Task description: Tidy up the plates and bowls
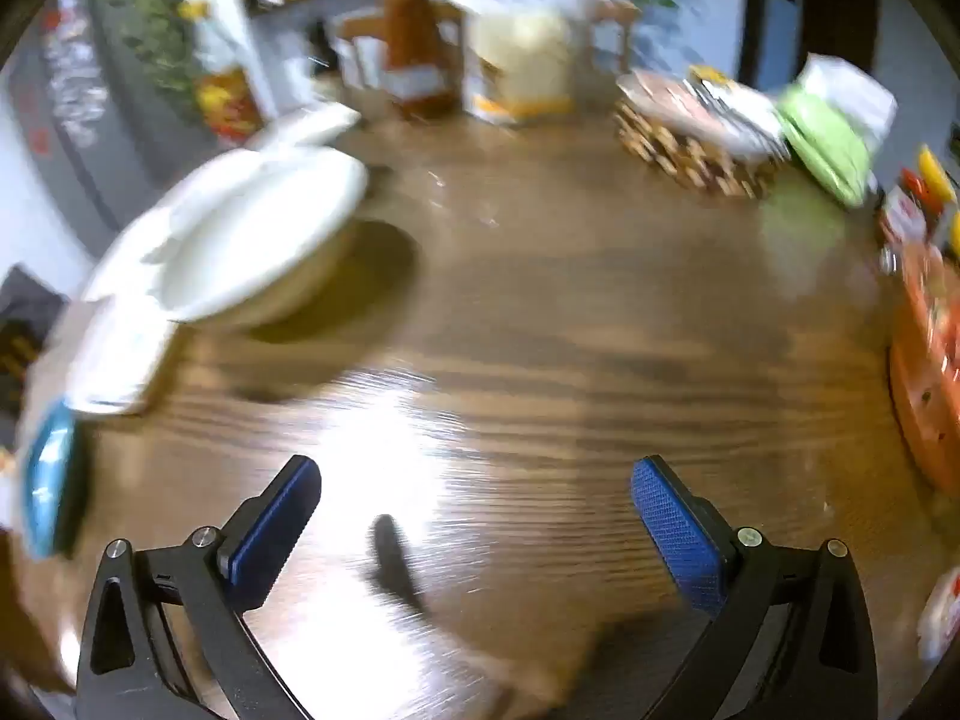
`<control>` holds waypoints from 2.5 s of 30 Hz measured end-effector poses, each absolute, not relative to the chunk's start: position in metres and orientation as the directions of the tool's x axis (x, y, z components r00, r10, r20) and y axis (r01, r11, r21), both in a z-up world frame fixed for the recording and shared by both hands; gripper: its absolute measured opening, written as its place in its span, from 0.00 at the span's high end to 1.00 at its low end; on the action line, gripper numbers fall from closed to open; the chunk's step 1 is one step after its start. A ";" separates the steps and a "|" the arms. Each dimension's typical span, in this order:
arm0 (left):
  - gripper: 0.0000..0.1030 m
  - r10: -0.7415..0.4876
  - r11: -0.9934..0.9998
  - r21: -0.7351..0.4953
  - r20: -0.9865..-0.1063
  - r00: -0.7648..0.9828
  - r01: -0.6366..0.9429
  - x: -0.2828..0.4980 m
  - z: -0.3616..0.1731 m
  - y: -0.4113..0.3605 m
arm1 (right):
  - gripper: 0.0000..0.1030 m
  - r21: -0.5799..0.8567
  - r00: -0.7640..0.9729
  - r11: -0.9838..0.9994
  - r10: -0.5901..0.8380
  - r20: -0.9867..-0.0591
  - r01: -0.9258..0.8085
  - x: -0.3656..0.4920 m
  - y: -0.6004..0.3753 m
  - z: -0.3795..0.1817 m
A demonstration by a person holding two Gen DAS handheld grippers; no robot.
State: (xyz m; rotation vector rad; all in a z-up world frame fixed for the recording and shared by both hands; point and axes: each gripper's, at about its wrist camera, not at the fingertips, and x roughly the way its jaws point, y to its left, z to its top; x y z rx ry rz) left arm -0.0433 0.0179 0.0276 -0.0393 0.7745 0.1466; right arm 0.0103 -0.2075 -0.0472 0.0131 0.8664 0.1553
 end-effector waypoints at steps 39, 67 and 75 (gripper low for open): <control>0.00 0.149 0.969 -0.016 -0.758 0.634 -0.247 -0.054 0.084 0.090 | 0.00 0.069 0.645 0.950 0.259 -0.719 -0.304 -0.013 -0.114 0.042; 0.02 -0.039 0.976 -0.142 -0.860 0.508 -0.166 0.003 0.048 0.136 | 0.00 0.196 0.549 0.951 0.298 -0.781 -0.237 0.017 -0.096 0.009; 0.29 -0.100 0.968 -0.185 -0.901 0.423 -0.166 0.038 0.021 0.157 | 0.00 0.247 0.494 0.942 0.331 -0.804 -0.229 0.046 -0.069 -0.017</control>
